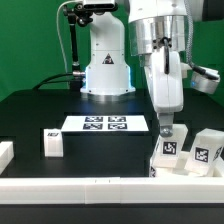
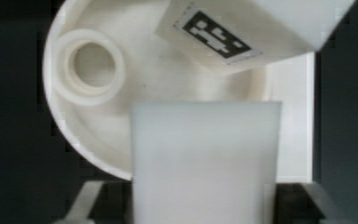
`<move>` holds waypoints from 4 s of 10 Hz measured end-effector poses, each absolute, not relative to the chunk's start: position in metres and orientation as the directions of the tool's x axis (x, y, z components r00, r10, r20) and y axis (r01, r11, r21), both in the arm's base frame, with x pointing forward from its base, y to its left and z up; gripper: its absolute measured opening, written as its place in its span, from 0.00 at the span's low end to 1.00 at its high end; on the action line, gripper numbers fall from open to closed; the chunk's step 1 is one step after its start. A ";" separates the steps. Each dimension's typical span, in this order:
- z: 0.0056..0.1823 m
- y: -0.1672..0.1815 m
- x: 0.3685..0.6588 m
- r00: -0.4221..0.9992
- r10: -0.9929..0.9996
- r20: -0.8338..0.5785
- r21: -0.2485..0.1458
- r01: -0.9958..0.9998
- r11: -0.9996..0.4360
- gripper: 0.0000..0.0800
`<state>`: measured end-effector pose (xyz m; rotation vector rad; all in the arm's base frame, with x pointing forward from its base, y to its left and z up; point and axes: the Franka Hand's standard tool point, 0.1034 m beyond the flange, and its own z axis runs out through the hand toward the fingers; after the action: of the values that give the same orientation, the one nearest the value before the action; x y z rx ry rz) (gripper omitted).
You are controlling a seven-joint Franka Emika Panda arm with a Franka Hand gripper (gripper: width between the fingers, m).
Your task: Assemble stool
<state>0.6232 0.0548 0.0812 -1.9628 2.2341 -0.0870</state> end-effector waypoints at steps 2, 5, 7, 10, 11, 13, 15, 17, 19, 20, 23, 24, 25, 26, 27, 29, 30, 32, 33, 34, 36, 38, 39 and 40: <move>0.082 0.056 0.624 -0.097 -0.992 -0.082 -0.156 -0.982 0.109 0.71; 0.096 0.063 0.629 -0.026 -0.996 -0.082 -0.179 -0.983 0.041 0.81; 0.093 0.062 0.628 0.118 -0.992 -0.053 -0.185 -0.977 -0.106 0.81; 0.091 0.070 0.627 0.463 -0.886 0.029 -0.178 -0.869 -0.461 0.81; 0.091 0.069 0.627 0.586 -0.809 0.056 -0.172 -0.792 -0.586 0.81; 0.090 0.071 0.626 0.749 -0.656 0.089 -0.154 -0.641 -0.752 0.81; 0.090 0.072 0.625 0.851 -0.513 0.116 -0.129 -0.499 -0.857 0.81; 0.090 0.070 0.625 0.898 -0.422 0.128 -0.115 -0.409 -0.905 0.81; 0.090 0.067 0.625 0.952 -0.268 0.146 -0.084 -0.258 -0.962 0.81; 0.090 0.066 0.625 0.967 -0.205 0.152 -0.071 -0.196 -0.978 0.81; 0.089 0.064 0.625 0.986 0.046 0.162 -0.016 0.049 -0.999 0.81; 0.089 0.065 0.625 0.973 0.164 0.163 0.017 0.164 -0.986 0.81; 0.088 0.065 0.625 0.952 0.261 0.158 0.040 0.258 -0.965 0.81; 0.086 0.065 0.624 0.927 0.346 0.146 0.060 0.340 -0.938 0.81; 0.085 0.065 0.625 0.893 0.430 0.129 0.079 0.423 -0.902 0.81; 0.084 0.064 0.628 0.819 0.566 0.096 0.112 0.556 -0.824 0.81; 0.083 0.063 0.629 0.787 0.612 0.080 0.124 0.601 -0.789 0.81; 0.084 0.060 0.632 0.708 0.705 0.048 0.144 0.693 -0.706 0.81; 0.085 0.057 0.635 0.671 0.741 0.035 0.153 0.729 -0.668 0.81; 0.085 0.055 0.636 0.643 0.765 0.027 0.157 0.753 -0.639 0.81; 0.085 0.052 0.636 0.576 0.818 0.005 0.168 0.805 -0.568 0.81; 0.084 0.050 0.636 0.568 0.823 0.002 0.174 0.811 -0.559 0.70; 0.084 0.050 0.636 0.568 0.823 0.002 0.174 0.810 -0.560 0.46; 0.084 0.050 0.636 0.568 0.823 0.003 0.175 0.810 -0.560 0.46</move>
Offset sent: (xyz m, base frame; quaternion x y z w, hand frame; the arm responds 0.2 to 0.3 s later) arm -0.0015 0.0009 0.0231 0.0023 0.0207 -0.1152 0.9931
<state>0.6361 0.0498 0.0843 -2.9160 -1.5295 -0.1387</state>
